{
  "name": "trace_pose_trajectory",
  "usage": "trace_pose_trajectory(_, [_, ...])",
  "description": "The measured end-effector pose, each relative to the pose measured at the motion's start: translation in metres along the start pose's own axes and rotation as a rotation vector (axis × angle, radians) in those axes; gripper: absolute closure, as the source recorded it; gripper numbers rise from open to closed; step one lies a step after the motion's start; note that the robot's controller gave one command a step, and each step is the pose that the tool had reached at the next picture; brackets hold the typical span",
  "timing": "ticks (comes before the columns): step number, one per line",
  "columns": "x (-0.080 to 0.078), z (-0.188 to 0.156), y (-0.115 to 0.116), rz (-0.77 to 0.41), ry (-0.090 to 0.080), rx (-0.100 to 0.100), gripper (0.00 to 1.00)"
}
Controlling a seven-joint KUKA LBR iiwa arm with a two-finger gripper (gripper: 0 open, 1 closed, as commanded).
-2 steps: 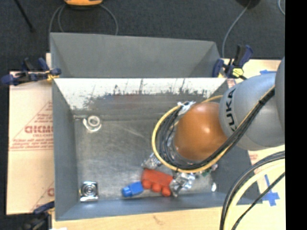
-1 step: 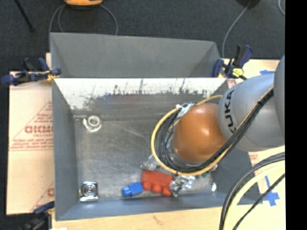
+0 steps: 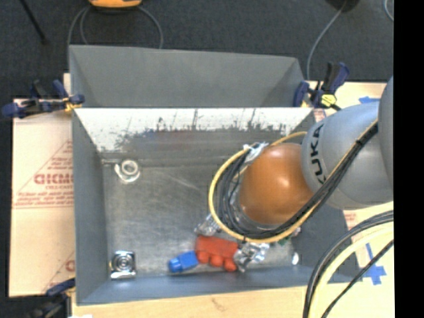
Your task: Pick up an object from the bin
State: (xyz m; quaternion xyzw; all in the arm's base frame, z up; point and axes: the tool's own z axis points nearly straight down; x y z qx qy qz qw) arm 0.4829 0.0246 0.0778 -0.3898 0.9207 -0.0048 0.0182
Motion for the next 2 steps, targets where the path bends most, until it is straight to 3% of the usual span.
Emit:
trace_pose_trajectory(1, [-0.028,0.002,0.01,-0.529,0.014,-0.015,1.0])
trace_pose_trajectory(2, [-0.024,-0.143,0.002,-0.508,0.018,-0.023,1.0])
